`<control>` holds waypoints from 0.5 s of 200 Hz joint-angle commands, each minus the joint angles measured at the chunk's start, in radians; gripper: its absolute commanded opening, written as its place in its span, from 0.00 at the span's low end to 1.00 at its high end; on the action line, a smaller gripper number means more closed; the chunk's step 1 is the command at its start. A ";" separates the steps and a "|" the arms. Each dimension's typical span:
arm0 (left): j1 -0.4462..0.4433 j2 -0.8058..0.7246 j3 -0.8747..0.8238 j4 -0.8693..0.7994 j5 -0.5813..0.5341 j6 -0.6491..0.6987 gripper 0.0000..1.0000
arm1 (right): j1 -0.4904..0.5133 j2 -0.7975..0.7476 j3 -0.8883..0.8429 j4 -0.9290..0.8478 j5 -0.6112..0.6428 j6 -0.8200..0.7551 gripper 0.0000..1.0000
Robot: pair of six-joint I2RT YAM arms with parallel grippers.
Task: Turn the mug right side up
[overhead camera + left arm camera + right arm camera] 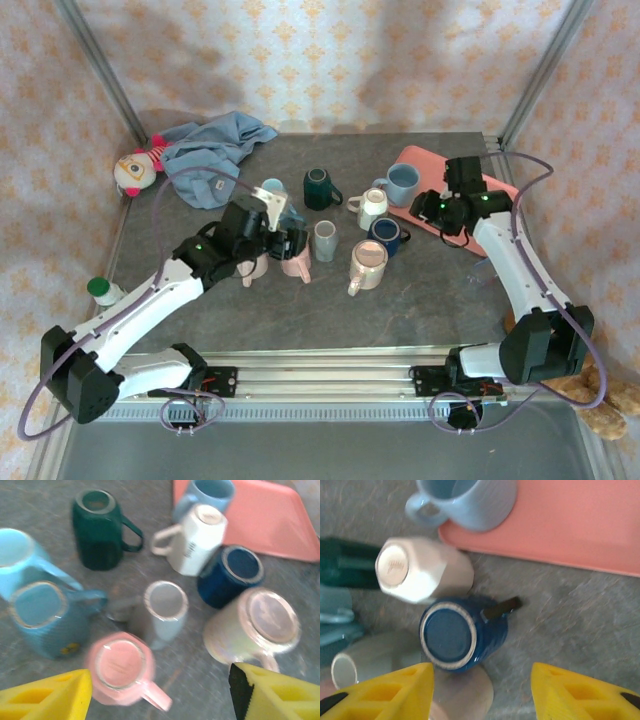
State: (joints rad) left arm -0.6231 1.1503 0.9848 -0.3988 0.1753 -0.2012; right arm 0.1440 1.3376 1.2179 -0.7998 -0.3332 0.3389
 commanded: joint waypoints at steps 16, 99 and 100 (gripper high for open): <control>-0.196 0.022 -0.027 -0.049 -0.094 -0.011 0.72 | 0.023 -0.037 -0.018 -0.157 0.010 0.045 0.54; -0.455 0.336 0.180 -0.139 -0.329 -0.161 0.72 | 0.025 -0.092 -0.020 -0.263 -0.020 0.075 0.54; -0.457 0.339 0.184 -0.140 -0.329 -0.160 0.72 | 0.025 -0.095 -0.021 -0.261 -0.021 0.076 0.54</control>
State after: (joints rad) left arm -1.0424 1.4284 1.0721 -0.4900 -0.0479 -0.2916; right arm 0.1658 1.3109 1.2091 -1.0294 -0.3420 0.3813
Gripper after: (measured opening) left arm 0.723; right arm 0.538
